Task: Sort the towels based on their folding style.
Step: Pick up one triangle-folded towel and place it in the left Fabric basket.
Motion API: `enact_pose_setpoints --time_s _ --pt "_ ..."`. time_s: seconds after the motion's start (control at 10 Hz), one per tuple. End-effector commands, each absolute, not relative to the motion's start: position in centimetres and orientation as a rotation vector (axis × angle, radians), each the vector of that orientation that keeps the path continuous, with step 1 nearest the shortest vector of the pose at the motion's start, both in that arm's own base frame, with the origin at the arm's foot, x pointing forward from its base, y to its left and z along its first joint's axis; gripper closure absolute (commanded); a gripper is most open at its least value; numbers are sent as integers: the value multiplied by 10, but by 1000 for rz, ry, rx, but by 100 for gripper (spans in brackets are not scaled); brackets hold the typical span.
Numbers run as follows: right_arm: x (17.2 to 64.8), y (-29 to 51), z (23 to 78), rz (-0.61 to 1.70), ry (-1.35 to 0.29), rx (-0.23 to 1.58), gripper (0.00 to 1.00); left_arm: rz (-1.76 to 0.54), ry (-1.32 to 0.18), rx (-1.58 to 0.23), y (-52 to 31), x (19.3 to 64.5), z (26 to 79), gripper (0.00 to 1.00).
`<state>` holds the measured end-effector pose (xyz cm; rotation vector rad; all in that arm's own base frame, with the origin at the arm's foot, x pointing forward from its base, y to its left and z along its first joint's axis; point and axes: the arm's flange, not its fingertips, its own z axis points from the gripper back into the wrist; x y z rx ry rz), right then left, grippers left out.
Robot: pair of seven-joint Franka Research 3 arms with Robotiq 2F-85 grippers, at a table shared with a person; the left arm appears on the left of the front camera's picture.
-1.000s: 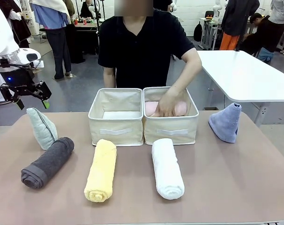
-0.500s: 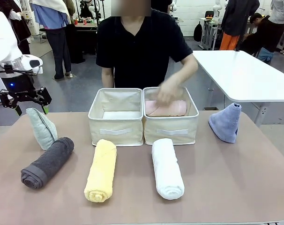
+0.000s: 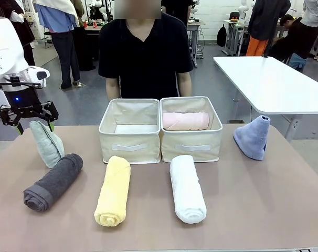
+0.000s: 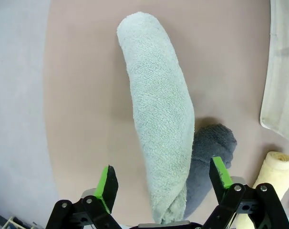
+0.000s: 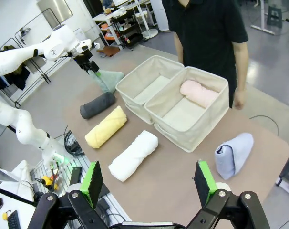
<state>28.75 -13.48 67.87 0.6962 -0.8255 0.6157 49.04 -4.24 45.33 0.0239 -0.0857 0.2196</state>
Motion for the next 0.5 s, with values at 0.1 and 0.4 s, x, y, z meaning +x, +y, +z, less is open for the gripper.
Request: enact_pose_setpoints --time_s 0.1,0.4 --pt "288 -135 677 611 -811 682 0 221 -76 36 -51 493 450 57" --pt "288 -135 677 611 -811 682 0 221 -52 45 -51 494 450 100"
